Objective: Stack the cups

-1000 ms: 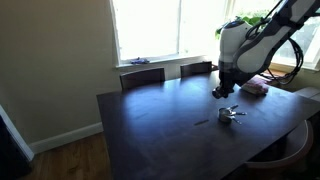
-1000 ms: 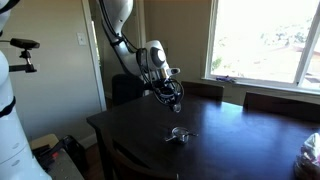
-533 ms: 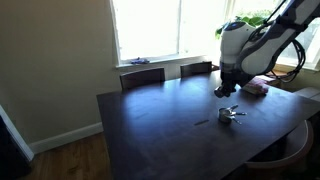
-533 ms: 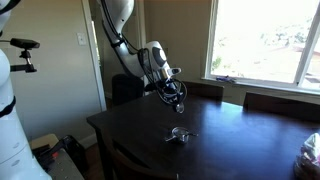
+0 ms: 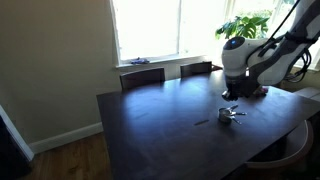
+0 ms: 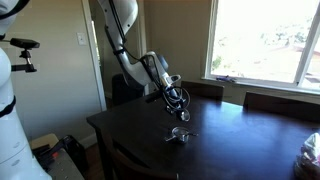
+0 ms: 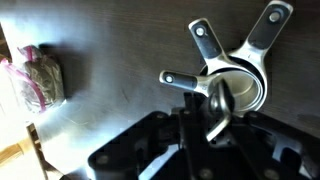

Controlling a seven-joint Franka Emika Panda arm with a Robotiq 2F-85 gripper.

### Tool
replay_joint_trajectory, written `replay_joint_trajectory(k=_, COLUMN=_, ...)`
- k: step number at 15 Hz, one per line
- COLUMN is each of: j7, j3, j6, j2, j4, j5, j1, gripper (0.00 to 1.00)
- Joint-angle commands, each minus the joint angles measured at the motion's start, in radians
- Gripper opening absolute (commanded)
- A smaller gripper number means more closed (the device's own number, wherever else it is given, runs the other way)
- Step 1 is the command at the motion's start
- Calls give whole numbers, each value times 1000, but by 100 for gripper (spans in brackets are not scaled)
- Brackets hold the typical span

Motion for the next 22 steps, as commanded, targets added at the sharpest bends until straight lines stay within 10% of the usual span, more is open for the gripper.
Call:
replay_joint_trajectory(k=1, j7=133, j3=30, j6=-66, j2=65, j4=23, j5=-93, j1=2, gripper=5)
replay_joint_trajectory(k=22, j7=327, j3=178, j6=-376, j2=269, j4=199, j5=-251, j1=-23, gripper=4)
